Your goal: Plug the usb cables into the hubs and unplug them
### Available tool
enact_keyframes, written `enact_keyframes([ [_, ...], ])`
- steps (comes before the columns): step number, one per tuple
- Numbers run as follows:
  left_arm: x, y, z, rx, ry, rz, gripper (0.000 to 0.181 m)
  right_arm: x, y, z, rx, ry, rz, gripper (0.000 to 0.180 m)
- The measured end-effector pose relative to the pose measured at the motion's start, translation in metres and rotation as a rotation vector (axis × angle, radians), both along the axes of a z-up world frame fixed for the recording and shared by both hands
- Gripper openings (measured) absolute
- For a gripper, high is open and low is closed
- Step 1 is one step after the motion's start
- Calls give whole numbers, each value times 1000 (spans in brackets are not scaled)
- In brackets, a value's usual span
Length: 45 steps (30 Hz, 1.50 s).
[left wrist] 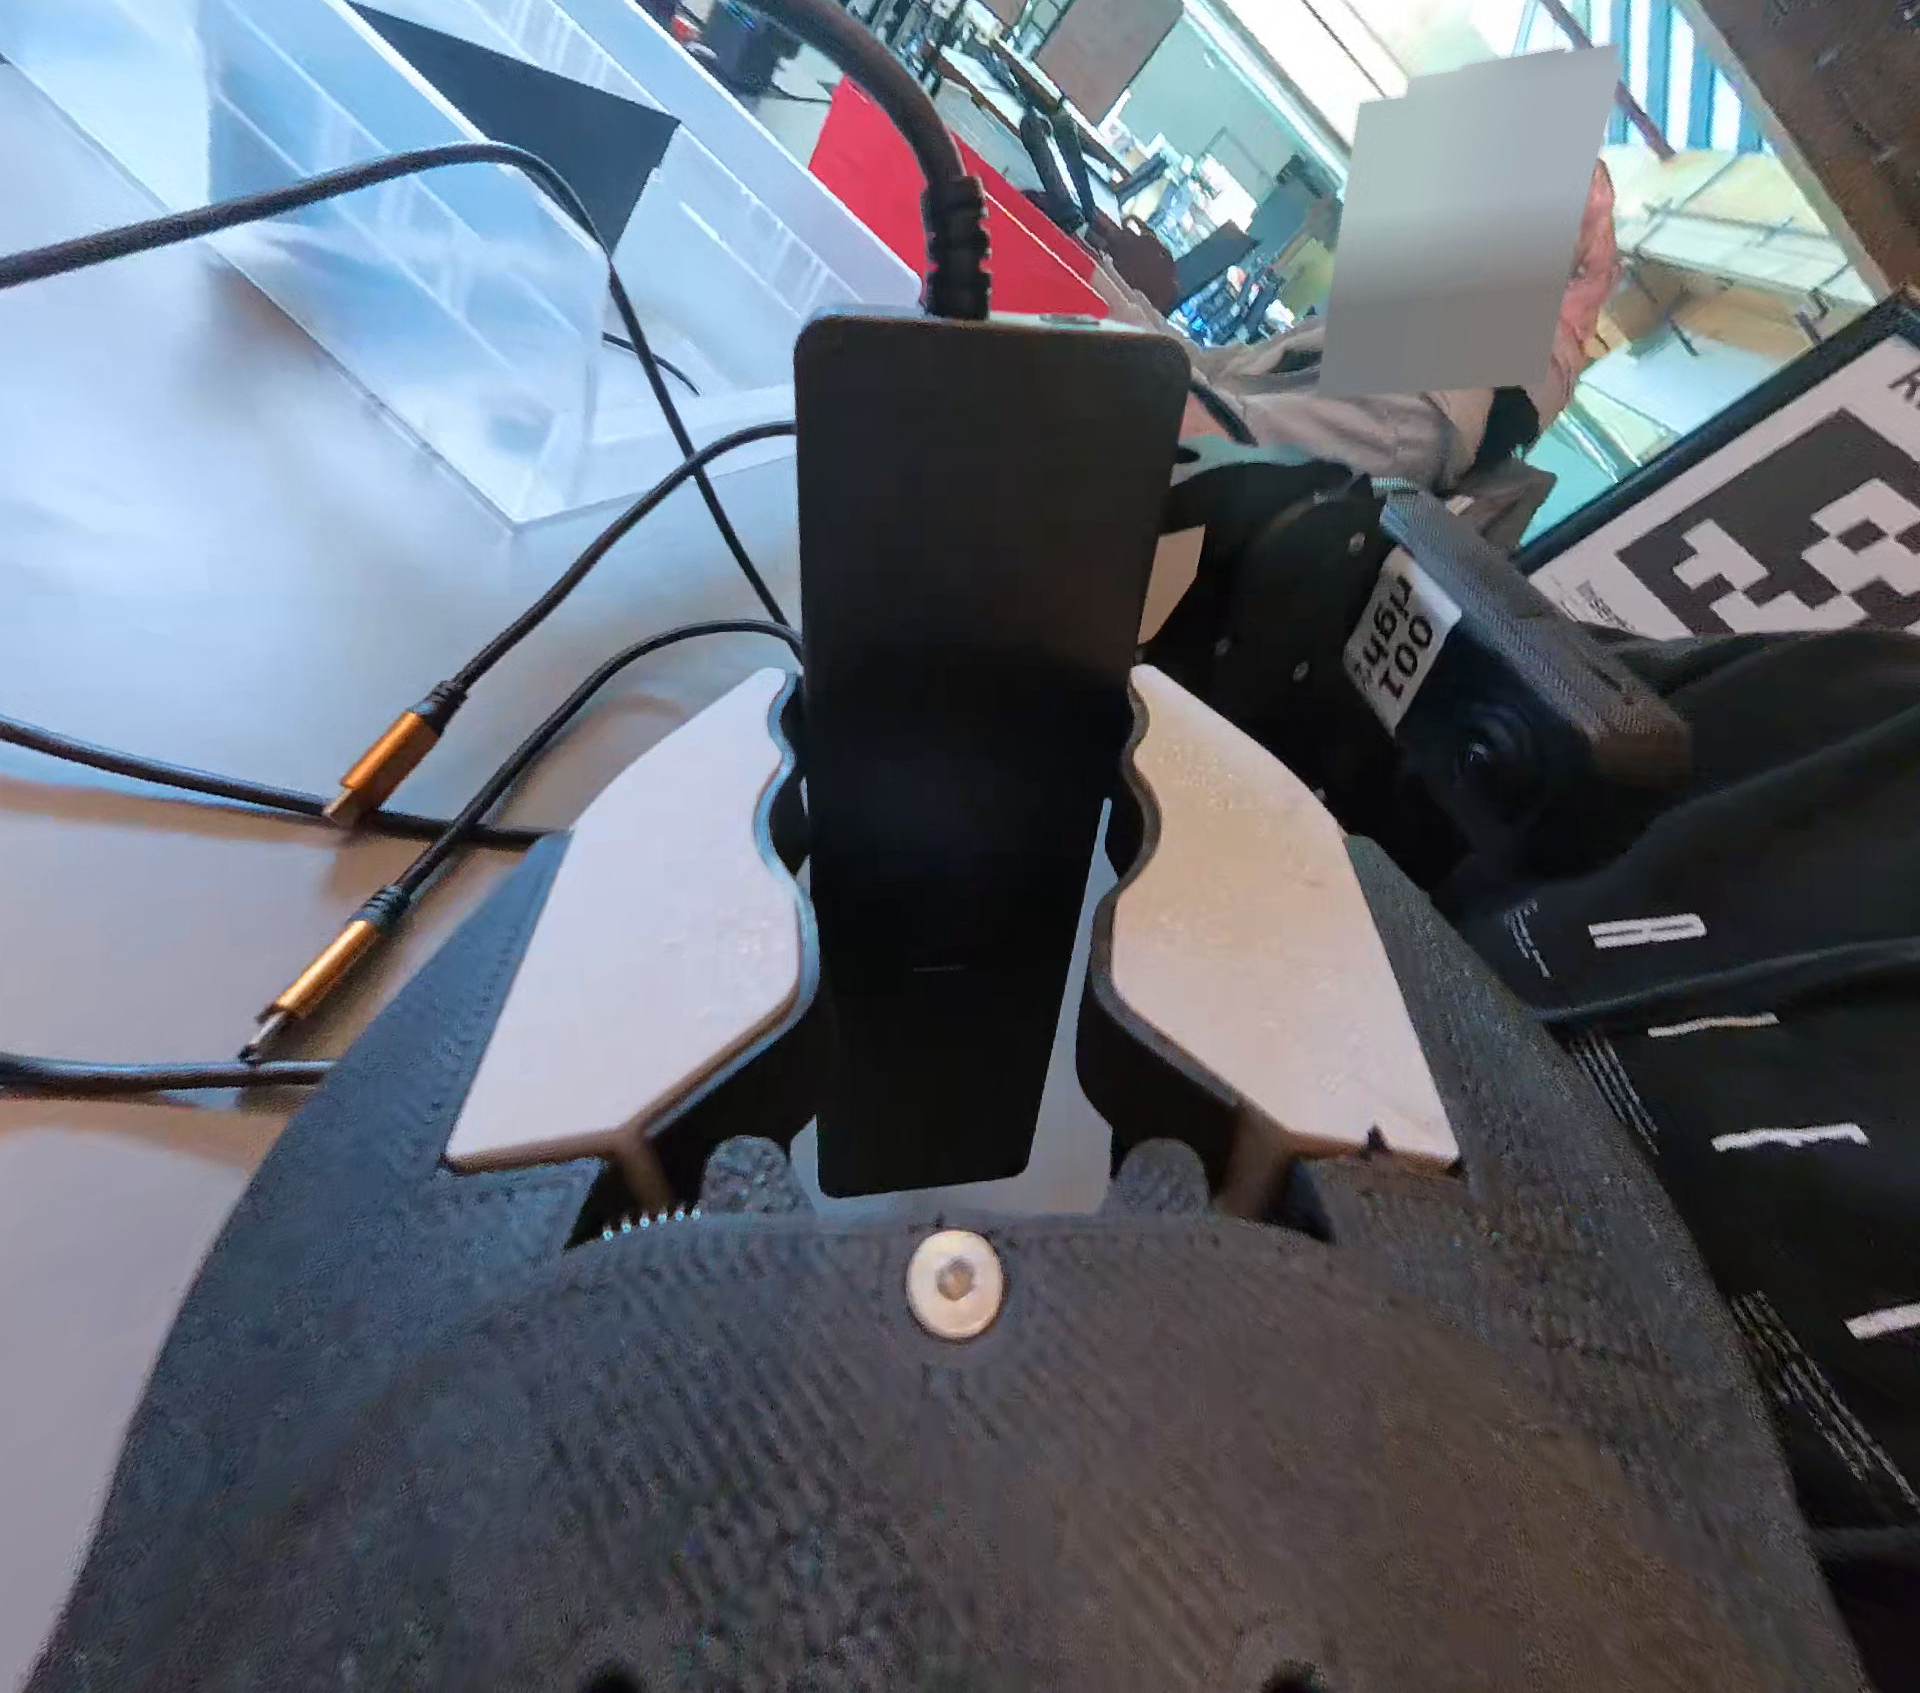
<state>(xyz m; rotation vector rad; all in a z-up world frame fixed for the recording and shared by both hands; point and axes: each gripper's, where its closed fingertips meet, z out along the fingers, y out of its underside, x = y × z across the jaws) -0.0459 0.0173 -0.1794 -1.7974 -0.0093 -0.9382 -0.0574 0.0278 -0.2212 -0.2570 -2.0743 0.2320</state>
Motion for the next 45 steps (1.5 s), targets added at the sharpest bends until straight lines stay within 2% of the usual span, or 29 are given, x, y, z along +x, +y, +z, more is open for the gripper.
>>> enact_keyframes([
  [4,-3,4,-8,-3,59,49,56,-7,-6,-8,-49,9,-39,26],
  [6,0,4,-7,0,0,47,56,-12,-5,-9,7,61,-58,19],
  [7,1,5,-6,5,-22,55,56,-14,-8,-10,20,81,-47,11],
  [9,0,5,-7,9,-24,76,56,-15,-7,-11,28,98,-64,8],
  [12,1,3,-11,14,81,78,59,-15,0,-10,40,90,-81,7],
  [14,8,3,-18,1,184,66,73,-14,1,-6,49,111,-76,7],
  [16,10,8,-27,2,289,90,62,-13,-3,-5,43,102,-65,7],
  [18,10,7,-27,7,339,82,62,-14,-3,-5,71,125,-64,7],
  [22,-1,6,-30,-60,320,103,58,-19,6,-7,24,91,-108,7],
  [24,-25,0,-24,-62,283,175,58,-20,37,-16,79,58,-187,7],
  [26,-52,-11,-14,-45,221,230,58,-13,52,-16,18,53,-201,7],
  [30,-83,-20,-10,-26,186,328,58,-9,57,13,-138,61,-236,7],
  [40,-100,-16,-28,-77,238,421,56,3,72,58,-299,108,-282,7],
  [45,-109,-16,-30,-80,220,461,56,8,87,100,-394,176,-299,7],
])
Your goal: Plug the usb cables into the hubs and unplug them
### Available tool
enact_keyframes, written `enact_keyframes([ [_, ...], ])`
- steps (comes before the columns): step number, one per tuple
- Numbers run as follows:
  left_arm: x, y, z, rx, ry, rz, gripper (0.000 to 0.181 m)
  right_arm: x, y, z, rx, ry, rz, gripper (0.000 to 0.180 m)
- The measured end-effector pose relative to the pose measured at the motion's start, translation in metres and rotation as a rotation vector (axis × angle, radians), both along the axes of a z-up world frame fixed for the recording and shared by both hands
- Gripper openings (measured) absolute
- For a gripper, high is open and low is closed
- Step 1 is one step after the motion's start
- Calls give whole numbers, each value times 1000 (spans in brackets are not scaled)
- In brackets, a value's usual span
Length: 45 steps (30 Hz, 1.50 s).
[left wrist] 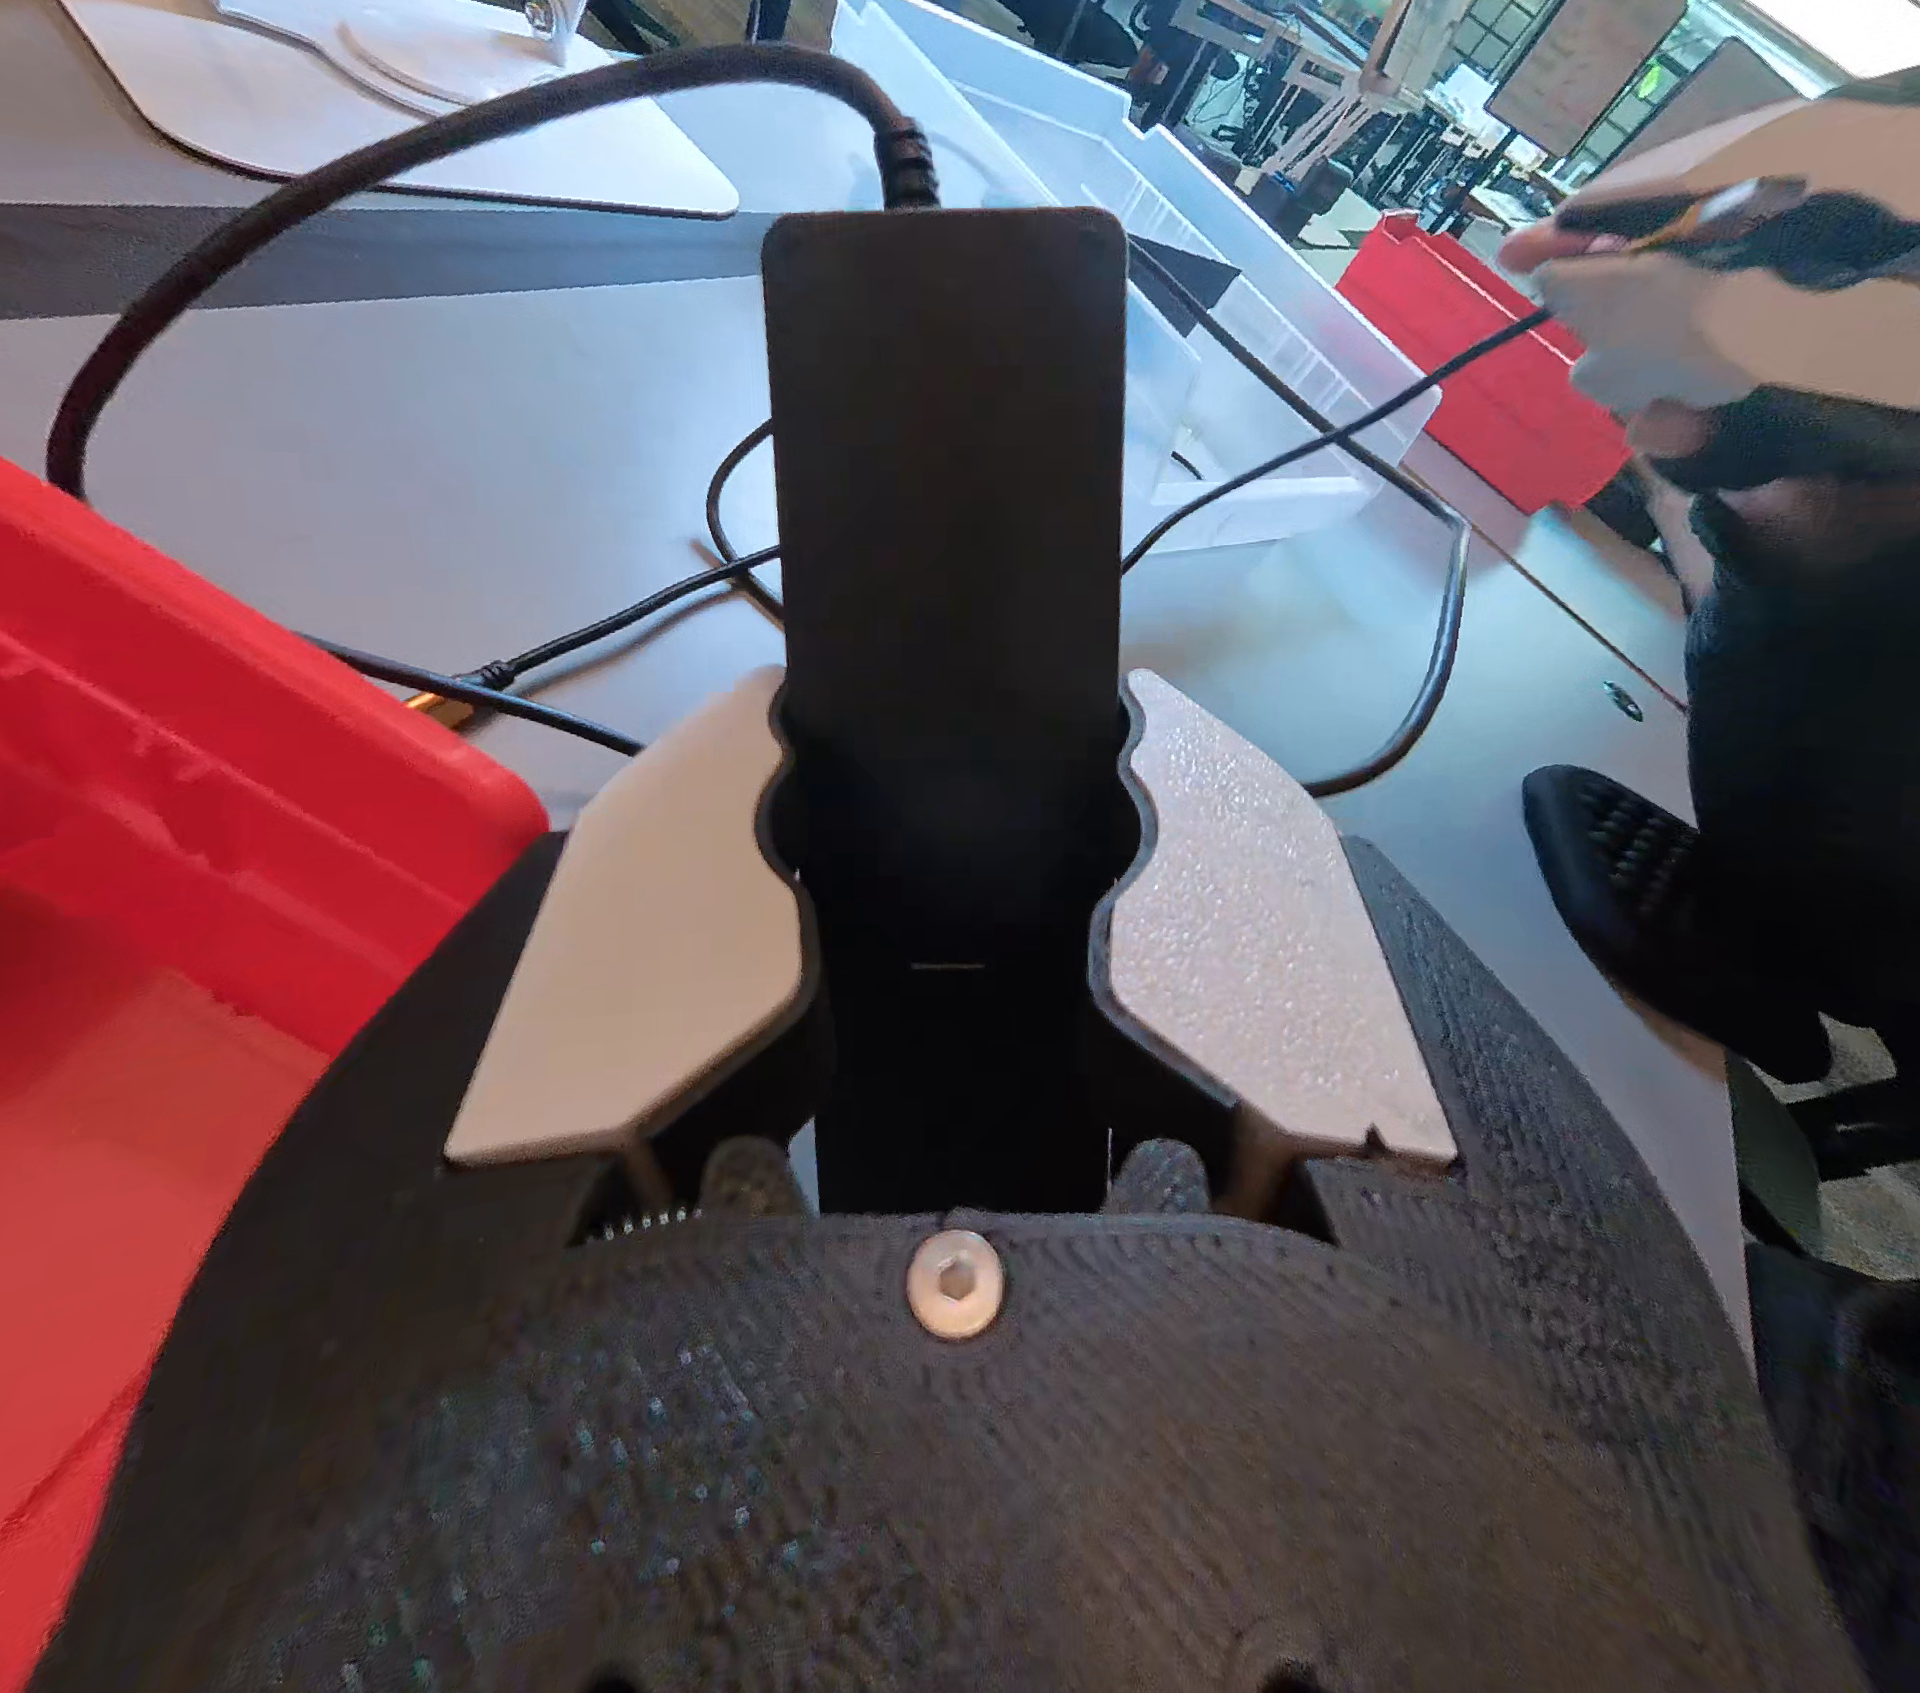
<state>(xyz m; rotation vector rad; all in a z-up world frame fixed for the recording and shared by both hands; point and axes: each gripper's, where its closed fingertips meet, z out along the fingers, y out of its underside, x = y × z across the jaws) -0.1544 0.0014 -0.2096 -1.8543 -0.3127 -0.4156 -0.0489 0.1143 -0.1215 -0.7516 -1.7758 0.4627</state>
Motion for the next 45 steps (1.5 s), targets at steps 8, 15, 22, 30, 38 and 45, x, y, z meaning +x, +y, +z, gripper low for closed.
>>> enact_keyframes([
  [8,8,1,8,35,11,-37,56,15,80,48,-16,108,-219,7],
  [15,20,1,30,208,-260,-126,56,1,158,-15,5,47,-430,7],
  [22,0,-13,55,370,-385,-112,56,25,220,-68,165,-222,-728,18],
  [30,-24,-42,98,550,-375,-62,58,38,203,-12,9,-93,-673,35],
  [38,-15,-50,115,597,-279,-82,57,24,144,-5,-96,-123,-460,32],
  [45,10,-39,107,567,-265,-183,56,-16,58,-77,-320,-342,-156,35],
])
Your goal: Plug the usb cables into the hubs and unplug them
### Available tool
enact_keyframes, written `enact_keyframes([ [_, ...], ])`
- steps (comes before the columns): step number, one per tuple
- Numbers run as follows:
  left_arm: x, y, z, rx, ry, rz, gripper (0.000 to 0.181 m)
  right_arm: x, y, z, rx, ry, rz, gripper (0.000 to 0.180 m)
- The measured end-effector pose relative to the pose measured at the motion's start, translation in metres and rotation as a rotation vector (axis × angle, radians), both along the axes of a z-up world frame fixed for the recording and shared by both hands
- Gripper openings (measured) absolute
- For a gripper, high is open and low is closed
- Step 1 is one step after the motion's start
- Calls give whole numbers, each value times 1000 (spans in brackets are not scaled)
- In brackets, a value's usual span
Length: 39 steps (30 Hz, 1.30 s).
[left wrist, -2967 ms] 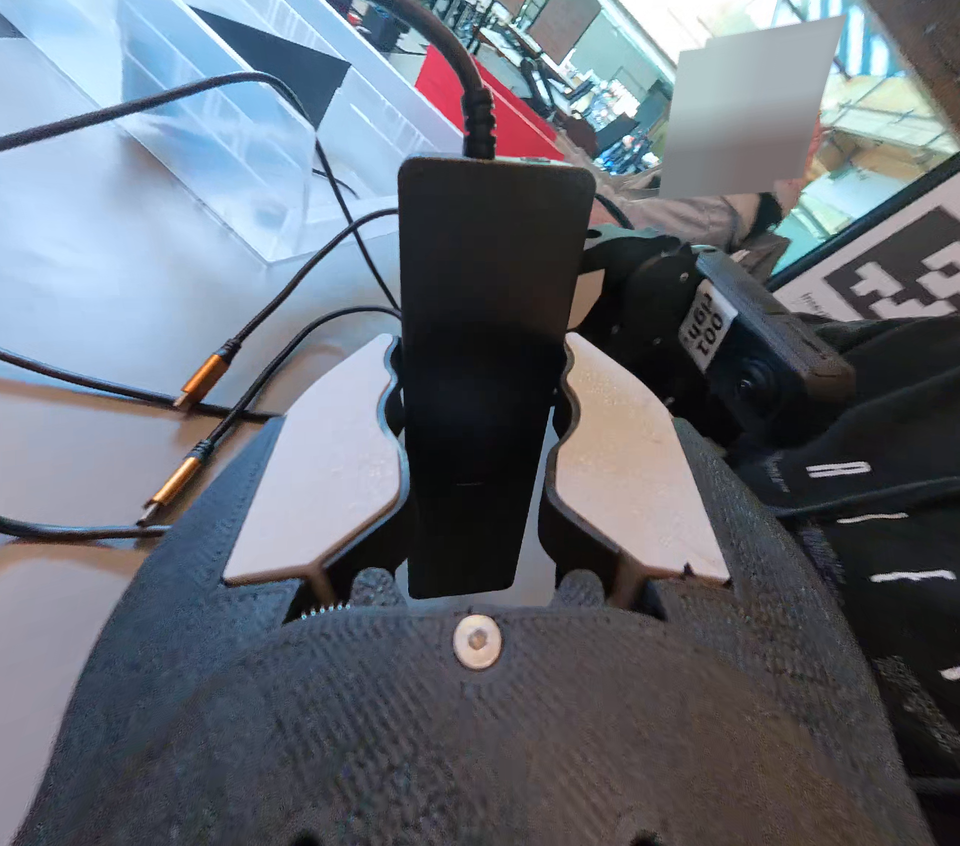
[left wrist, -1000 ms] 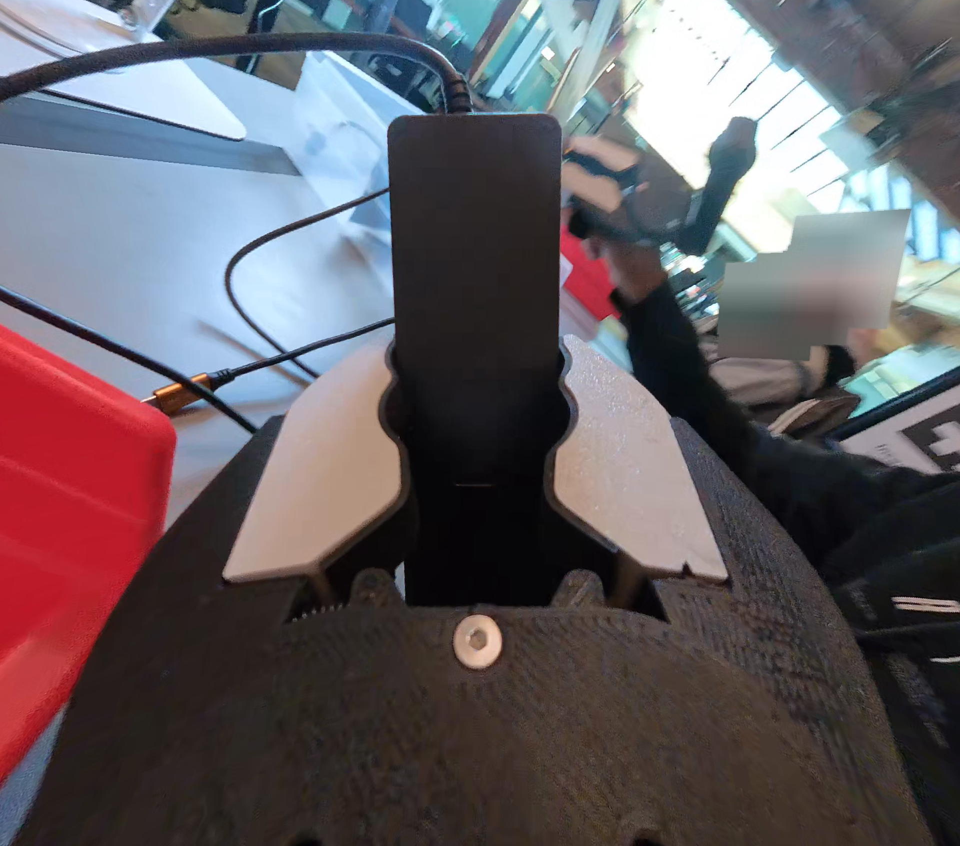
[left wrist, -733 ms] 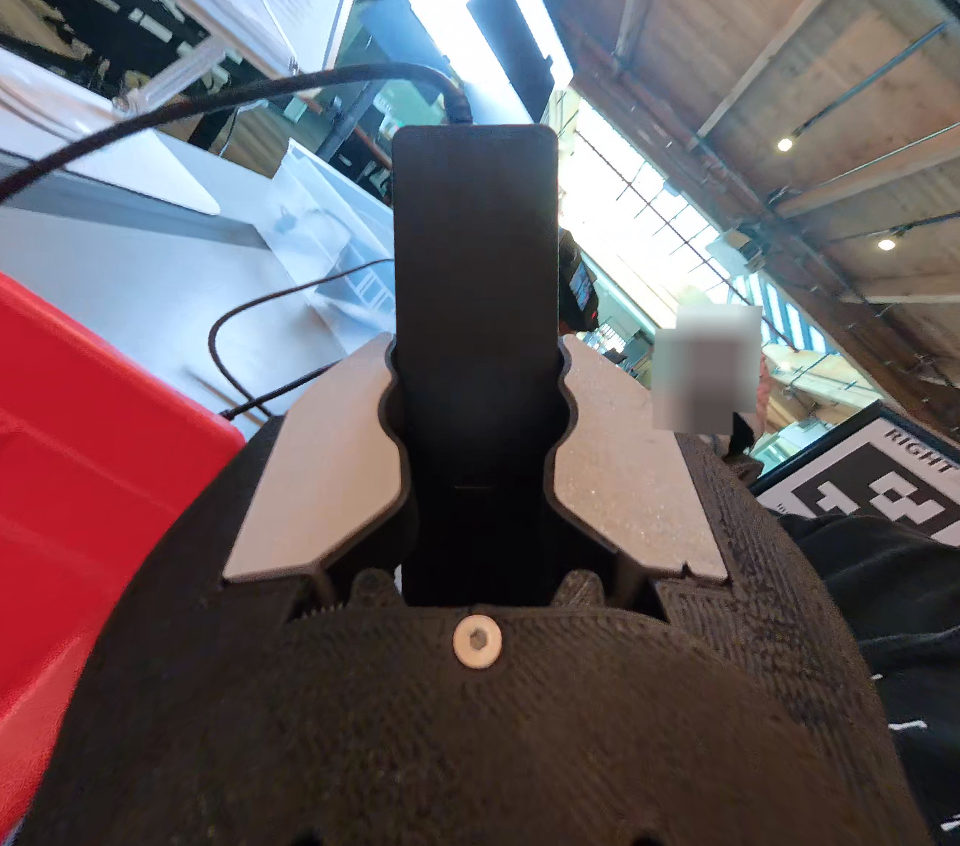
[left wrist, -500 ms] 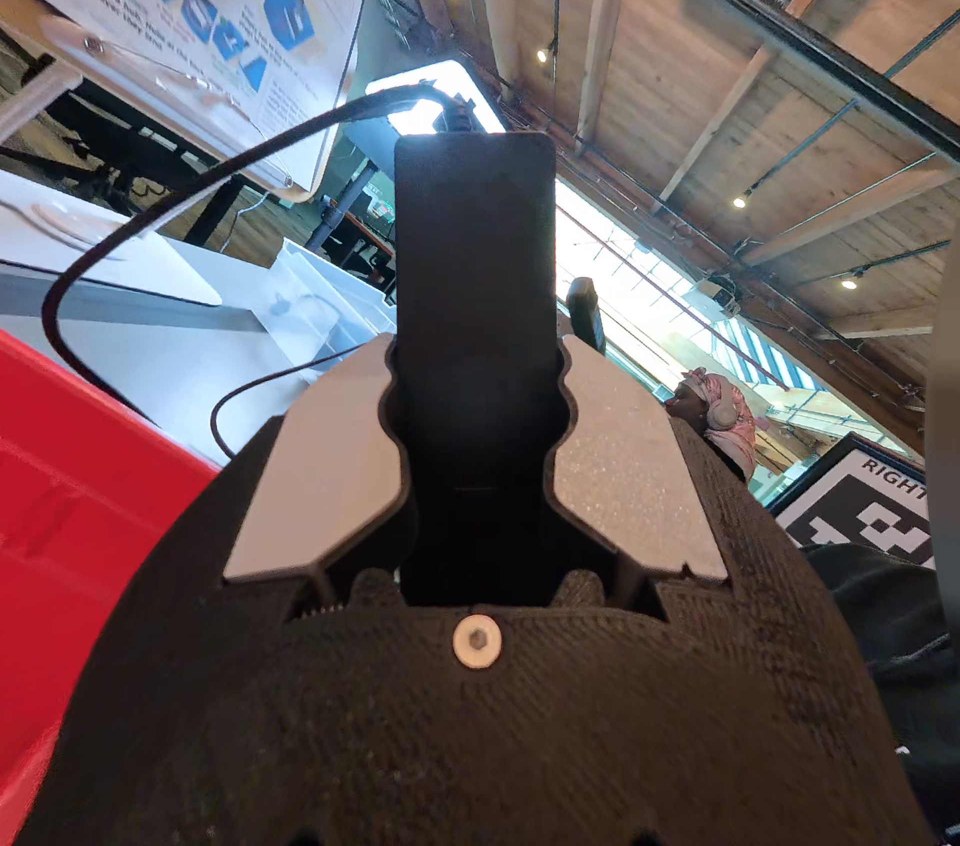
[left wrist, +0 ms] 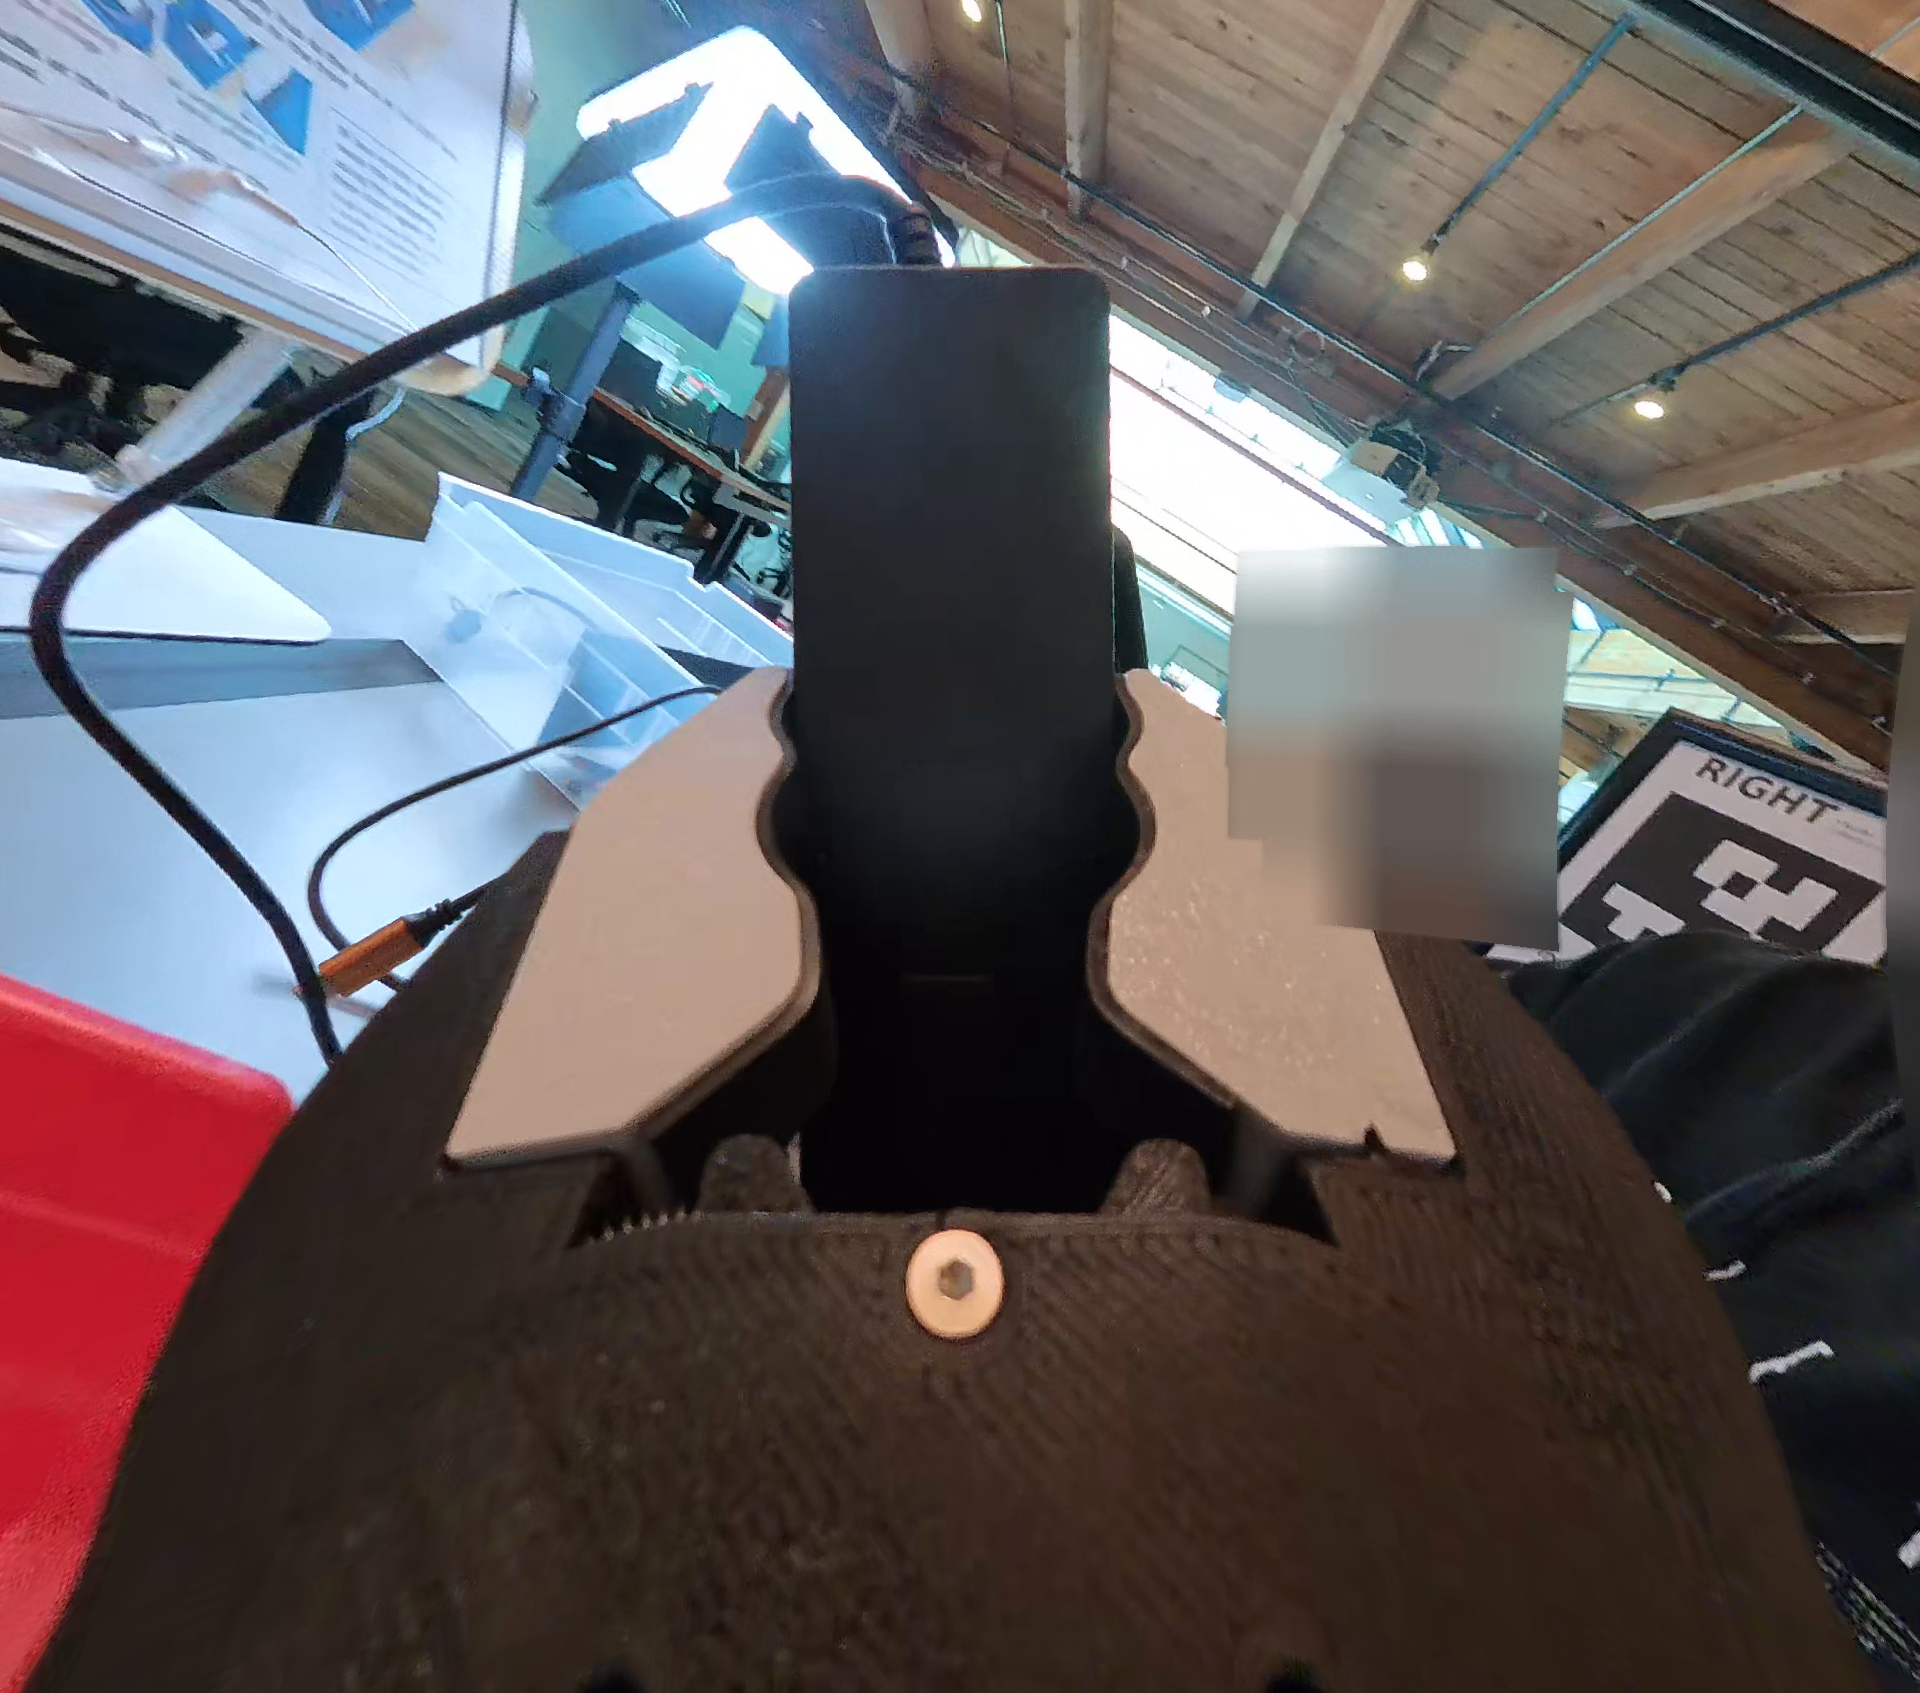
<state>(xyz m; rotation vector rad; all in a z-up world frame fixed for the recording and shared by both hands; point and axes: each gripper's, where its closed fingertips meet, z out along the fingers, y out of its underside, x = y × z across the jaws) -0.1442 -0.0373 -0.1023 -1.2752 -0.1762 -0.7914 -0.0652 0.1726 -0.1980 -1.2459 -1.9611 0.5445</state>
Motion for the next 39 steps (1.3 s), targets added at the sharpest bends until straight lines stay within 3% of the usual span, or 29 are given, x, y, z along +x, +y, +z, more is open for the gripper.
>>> enact_keyframes([
  [8,47,27,-30,-121,114,-103,55,-1,-115,67,22,283,321,35],
  [14,85,42,-40,-178,206,-109,55,-10,-149,48,276,291,328,30],
  [16,95,45,-43,-194,255,-98,55,-15,-154,44,328,321,333,12],
  [27,105,44,-72,-363,498,-133,55,-11,-162,29,724,362,418,8],
  [30,99,48,-66,-346,438,-100,55,-16,-156,32,656,395,364,8],
  [34,31,23,-22,-187,218,63,55,-12,-96,38,558,376,236,8],
  [36,5,2,-6,-109,143,77,55,-3,-78,65,462,452,192,8],
  [39,-9,0,-17,-156,201,149,55,9,-56,118,367,557,131,8],
])
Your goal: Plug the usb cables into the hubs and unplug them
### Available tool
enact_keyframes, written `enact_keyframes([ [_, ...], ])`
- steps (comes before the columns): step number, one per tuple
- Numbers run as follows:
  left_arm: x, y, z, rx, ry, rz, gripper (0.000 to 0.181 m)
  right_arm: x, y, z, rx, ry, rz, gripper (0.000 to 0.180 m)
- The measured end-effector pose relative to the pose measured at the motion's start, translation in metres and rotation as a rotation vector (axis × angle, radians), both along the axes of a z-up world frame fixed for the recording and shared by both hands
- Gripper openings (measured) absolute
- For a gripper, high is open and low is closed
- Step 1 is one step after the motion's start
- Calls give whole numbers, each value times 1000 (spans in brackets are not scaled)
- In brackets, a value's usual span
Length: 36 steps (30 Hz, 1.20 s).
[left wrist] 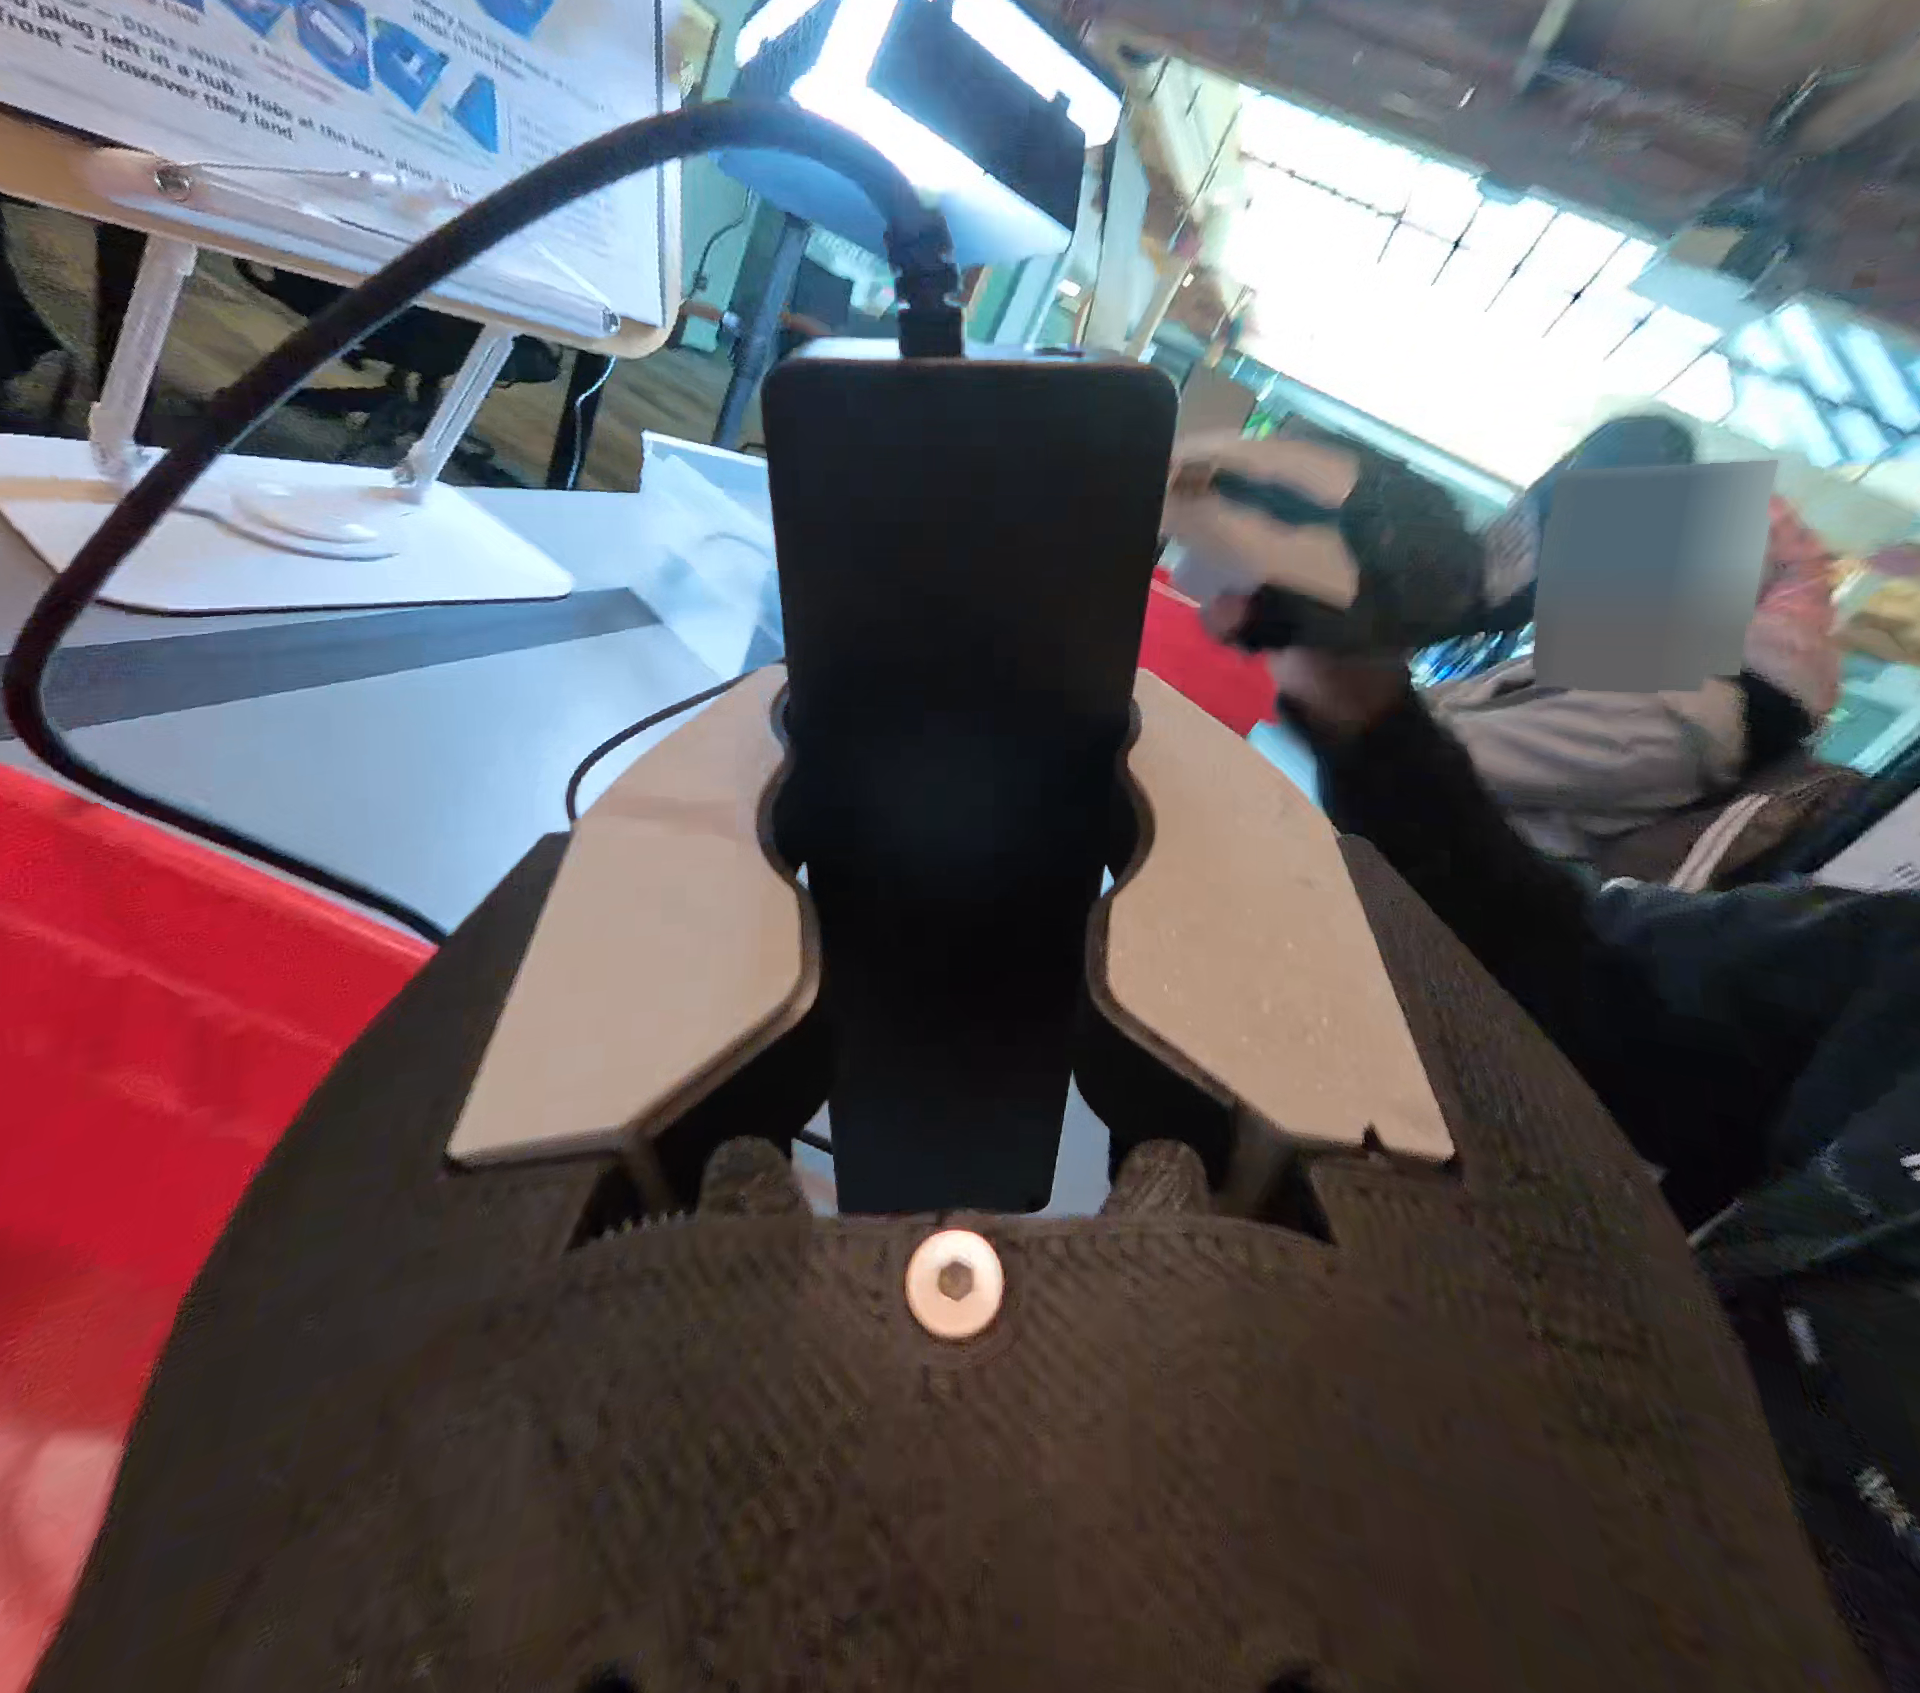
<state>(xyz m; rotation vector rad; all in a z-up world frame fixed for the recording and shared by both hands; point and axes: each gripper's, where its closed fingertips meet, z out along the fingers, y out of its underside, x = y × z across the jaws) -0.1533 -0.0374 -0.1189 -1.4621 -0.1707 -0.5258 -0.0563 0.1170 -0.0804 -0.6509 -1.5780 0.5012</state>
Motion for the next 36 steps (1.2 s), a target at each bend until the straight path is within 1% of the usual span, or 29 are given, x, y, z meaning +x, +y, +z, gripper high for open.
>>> enact_keyframes([
  [2,12,9,-9,-32,59,-16,55,10,22,31,-40,72,-38,7],
  [4,24,17,-16,-56,92,-42,55,22,49,55,-56,147,-97,7],
  [6,32,24,-24,-80,106,-62,55,33,76,67,-82,197,-147,7],
  [8,34,28,-33,-105,103,-61,55,38,101,64,-111,210,-193,8],
  [9,34,30,-36,-114,96,-58,55,37,113,58,-126,207,-210,8],
  [11,34,31,-40,-119,80,-61,55,28,130,32,-193,159,-208,8],
  [13,33,31,-41,-115,71,-55,55,13,142,-10,-269,28,-207,8],
  [15,32,31,-42,-115,73,-49,55,1,151,-60,-283,-164,-251,7],
  [16,32,31,-43,-115,75,-48,55,-3,155,-75,-260,-214,-285,15],
  [18,33,31,-44,-119,76,-56,55,-7,152,-88,-240,-272,-296,35],
  [19,34,31,-45,-121,78,-61,55,-9,146,-86,-253,-272,-287,42],
  [22,38,33,-48,-139,107,-69,55,-12,115,-64,-279,-237,-194,44],
  [24,41,35,-51,-159,149,-64,55,-13,97,-62,-269,-284,-169,45],
  [26,43,36,-54,-182,194,-57,55,-15,89,-75,-271,-379,-205,44],
  [28,48,37,-57,-197,234,-60,55,-15,92,-104,-301,-537,-279,45],
  [29,50,38,-57,-200,251,-62,55,-17,92,-120,-337,-598,-286,49],
  [30,52,38,-57,-203,264,-66,55,-21,87,-132,-394,-632,-263,48],
  [31,54,38,-58,-205,276,-70,55,-25,80,-141,-455,-653,-224,38],
  [32,55,38,-58,-207,286,-69,55,-28,76,-144,-492,-640,-197,14],
  [34,54,38,-61,-227,301,-57,55,-25,68,-137,-500,-653,-148,7],
  [36,45,39,-67,-278,302,-17,55,-15,52,-118,-426,-646,-64,5],
])
